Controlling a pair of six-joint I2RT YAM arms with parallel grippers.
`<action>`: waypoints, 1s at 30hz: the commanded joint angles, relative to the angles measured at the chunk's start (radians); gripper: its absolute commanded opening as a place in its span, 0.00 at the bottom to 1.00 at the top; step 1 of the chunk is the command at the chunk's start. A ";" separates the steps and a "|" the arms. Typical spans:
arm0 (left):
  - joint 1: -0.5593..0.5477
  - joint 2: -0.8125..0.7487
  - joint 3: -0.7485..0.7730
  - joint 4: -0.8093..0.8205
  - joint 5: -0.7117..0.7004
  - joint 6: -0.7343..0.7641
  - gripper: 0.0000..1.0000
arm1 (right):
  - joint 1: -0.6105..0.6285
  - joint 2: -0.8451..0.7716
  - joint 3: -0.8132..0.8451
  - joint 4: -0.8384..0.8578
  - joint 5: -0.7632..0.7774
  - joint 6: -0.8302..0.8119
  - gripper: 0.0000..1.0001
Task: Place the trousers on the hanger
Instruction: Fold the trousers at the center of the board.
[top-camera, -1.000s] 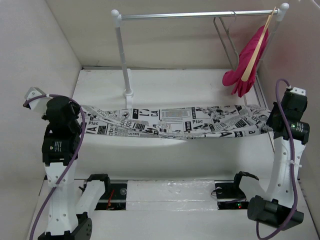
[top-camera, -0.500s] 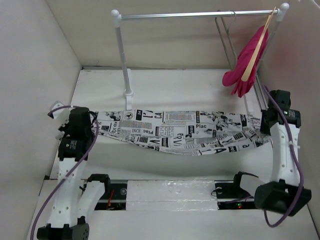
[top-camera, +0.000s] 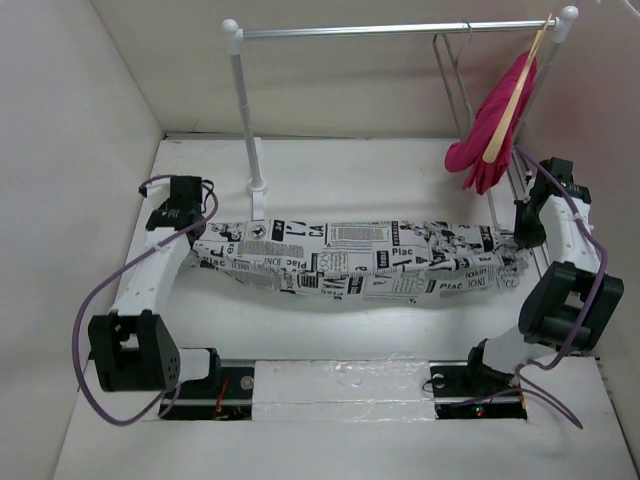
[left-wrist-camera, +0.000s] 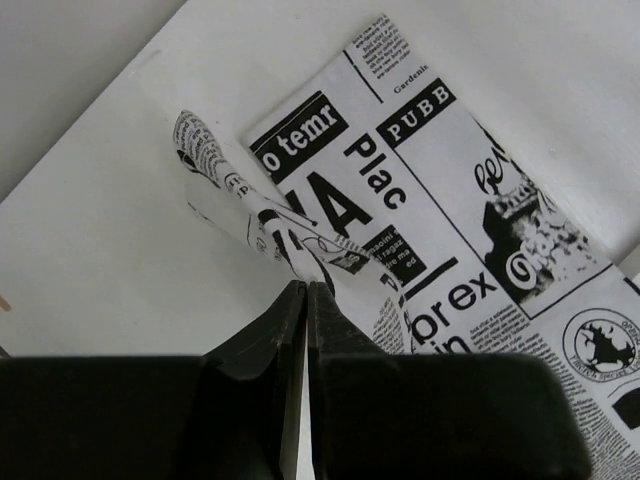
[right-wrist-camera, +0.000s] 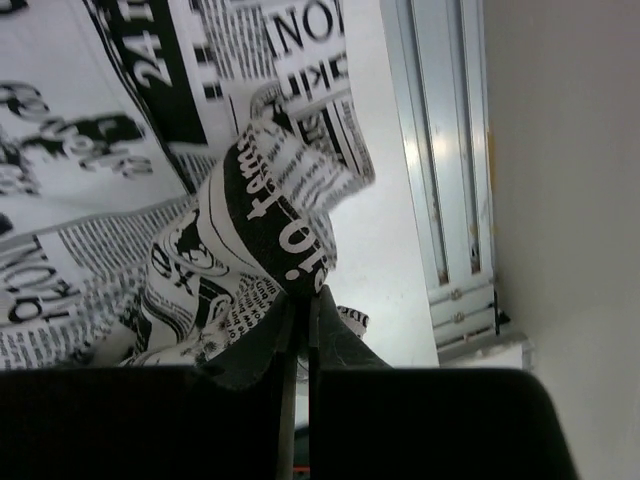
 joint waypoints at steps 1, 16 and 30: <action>0.007 0.088 0.139 0.048 -0.023 0.017 0.00 | -0.007 0.083 0.099 0.121 -0.040 -0.006 0.00; -0.032 0.755 0.715 -0.086 -0.123 0.049 0.14 | -0.034 0.417 0.367 0.226 -0.155 0.071 0.04; 0.056 0.280 0.204 0.072 0.112 -0.064 0.65 | -0.145 0.028 0.006 0.405 -0.520 0.154 0.54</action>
